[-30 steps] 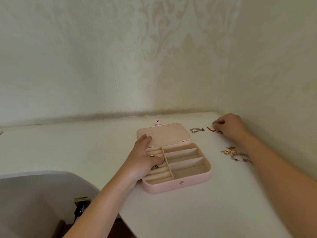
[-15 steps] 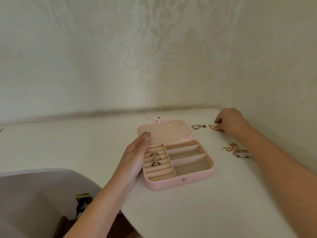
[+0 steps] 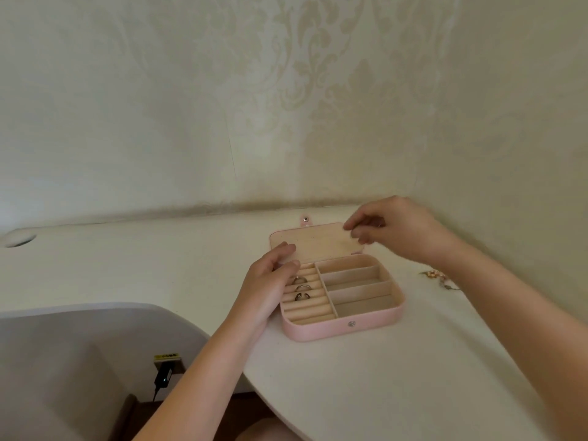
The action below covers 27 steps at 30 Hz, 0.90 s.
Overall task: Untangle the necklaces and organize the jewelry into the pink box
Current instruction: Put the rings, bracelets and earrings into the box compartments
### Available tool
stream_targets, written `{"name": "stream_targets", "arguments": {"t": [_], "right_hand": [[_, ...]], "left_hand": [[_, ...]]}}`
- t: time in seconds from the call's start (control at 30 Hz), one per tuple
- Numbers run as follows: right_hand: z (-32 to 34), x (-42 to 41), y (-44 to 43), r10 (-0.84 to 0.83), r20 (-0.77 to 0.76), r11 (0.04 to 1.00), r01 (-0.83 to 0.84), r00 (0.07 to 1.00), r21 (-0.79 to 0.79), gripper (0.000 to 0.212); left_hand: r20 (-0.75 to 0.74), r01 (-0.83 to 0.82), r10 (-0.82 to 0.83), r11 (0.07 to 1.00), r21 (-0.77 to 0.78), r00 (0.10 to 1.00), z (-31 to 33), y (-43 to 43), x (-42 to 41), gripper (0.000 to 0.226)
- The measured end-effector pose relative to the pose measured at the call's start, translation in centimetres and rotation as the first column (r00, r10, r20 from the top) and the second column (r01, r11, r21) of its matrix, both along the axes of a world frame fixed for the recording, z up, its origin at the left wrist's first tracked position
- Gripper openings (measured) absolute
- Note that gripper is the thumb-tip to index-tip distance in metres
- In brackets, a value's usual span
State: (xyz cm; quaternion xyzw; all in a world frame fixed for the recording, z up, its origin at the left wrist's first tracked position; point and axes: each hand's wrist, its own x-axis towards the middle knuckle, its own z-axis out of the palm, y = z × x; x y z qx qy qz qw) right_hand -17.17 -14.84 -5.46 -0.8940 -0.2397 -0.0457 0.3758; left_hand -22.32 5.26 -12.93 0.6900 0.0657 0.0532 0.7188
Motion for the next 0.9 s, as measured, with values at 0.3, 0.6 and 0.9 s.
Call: {"name": "stream_targets", "arguments": {"t": [0.3,0.6,0.9], "right_hand": [[-2.6,-5.9,4.9,0.389,0.062,0.92,-0.384,0.919,-0.08,0.014],[-5.5,-5.2,4.9,0.369,0.283,0.929,-0.359,0.885,-0.088,0.01],[-6.5,-5.0,4.3,0.328,0.453,0.944,-0.306,0.829,-0.124,0.014]], "left_hand": [[-0.083,-0.087,0.071,0.975,-0.204,0.994,0.6,0.4,0.0,0.027],[-0.094,-0.127,0.108,0.965,-0.228,0.99,0.5,0.2,0.2,0.03],[-0.078,-0.123,0.107,0.966,-0.227,0.991,0.3,0.1,0.2,0.03]]}}
